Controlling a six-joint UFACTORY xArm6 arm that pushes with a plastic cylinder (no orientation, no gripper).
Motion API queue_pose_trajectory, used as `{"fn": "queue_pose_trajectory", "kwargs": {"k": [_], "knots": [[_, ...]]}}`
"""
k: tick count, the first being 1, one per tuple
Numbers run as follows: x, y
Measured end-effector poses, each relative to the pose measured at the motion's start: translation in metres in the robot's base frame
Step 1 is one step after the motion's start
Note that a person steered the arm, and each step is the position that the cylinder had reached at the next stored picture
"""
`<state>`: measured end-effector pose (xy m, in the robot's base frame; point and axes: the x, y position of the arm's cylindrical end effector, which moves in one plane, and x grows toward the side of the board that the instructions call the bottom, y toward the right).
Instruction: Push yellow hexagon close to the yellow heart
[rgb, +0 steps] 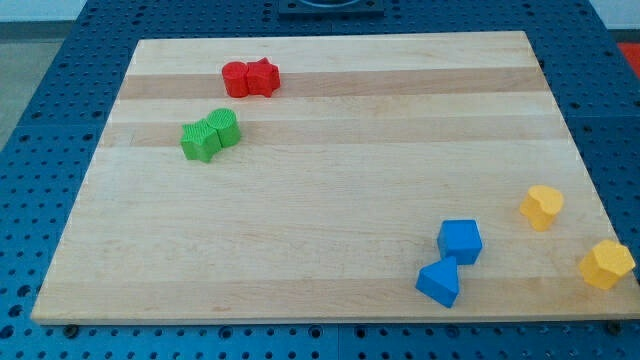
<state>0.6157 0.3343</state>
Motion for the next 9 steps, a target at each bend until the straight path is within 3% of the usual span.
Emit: {"fn": "queue_pose_trajectory", "kwargs": {"k": [4,9], "knots": [[-0.025,-0.059],[-0.021,-0.124]]}}
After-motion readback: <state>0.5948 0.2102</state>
